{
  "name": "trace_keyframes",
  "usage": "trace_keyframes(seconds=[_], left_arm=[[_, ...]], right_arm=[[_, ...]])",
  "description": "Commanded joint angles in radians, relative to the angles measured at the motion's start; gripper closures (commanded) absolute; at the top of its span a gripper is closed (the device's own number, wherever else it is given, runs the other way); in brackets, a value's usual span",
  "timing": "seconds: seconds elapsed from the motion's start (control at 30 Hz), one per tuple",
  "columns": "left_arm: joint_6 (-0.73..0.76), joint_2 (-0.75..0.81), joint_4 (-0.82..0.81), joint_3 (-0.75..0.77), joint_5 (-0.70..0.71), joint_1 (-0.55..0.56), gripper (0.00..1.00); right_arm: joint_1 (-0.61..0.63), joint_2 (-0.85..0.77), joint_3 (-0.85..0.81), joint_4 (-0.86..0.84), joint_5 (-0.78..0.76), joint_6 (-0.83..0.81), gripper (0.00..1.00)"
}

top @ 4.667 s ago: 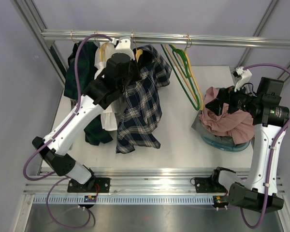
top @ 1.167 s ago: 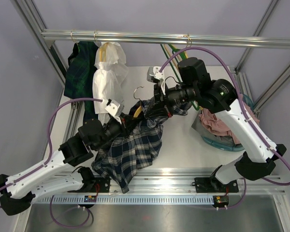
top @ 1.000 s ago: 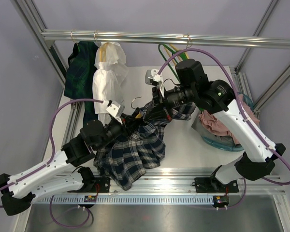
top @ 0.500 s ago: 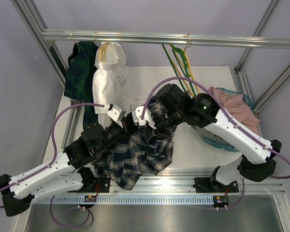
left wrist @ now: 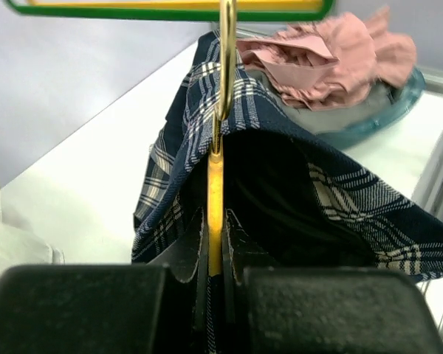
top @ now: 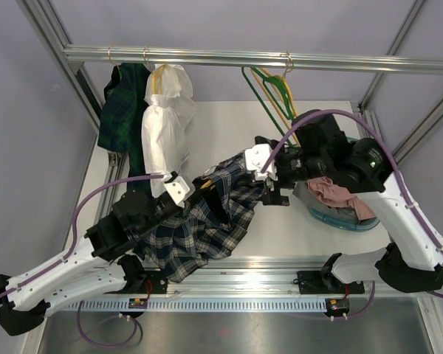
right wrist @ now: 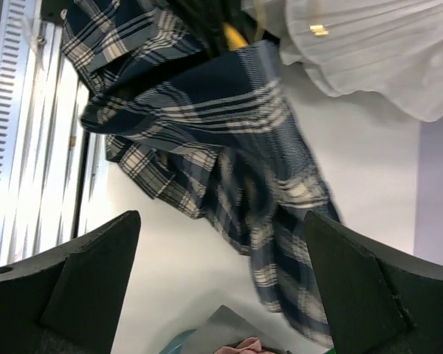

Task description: Remove the skirt from the hanger

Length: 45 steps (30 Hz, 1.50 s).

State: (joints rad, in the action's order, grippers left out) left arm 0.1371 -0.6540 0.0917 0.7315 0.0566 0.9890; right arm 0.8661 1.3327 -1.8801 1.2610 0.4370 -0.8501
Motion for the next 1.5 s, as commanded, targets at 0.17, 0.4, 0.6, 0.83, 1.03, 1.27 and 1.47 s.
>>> trace_keyframes(seconds=[0.17,0.4,0.6,0.83,1.03,1.27,1.47], left_arm=[[0.13,0.013,-0.044,0.114,-0.217,-0.003,1.0],[0.091,-0.036,-0.058,0.158,-0.308,-0.001,1.0],[0.07,-0.047,-0.138,0.141,-0.308,-0.001,1.0],[-0.045,-0.05,-0.178,0.097,-0.097,-0.003,0.9],[-0.257,0.013,0.077,0.034,0.14,-0.001,0.61],[-0.315,0.155,0.348,-0.001,0.233,-0.001,0.5],[-0.277,0.165,0.46,0.025,0.288,-0.001,0.4]], right_arm=[[-0.095,0.035,0.022,0.009,0.253,-0.222,0.05],[-0.093,0.155,-0.024,0.06,0.388,-0.199,0.12],[-0.061,0.158,0.012,0.032,0.399,-0.147,0.36],[-0.059,0.067,0.097,-0.098,0.287,-0.084,1.0],[-0.09,-0.038,0.173,-0.163,0.138,0.048,1.0],[-0.127,-0.19,0.282,-0.114,0.105,0.017,1.0],[-0.18,-0.3,0.314,-0.078,0.151,0.041,1.0]])
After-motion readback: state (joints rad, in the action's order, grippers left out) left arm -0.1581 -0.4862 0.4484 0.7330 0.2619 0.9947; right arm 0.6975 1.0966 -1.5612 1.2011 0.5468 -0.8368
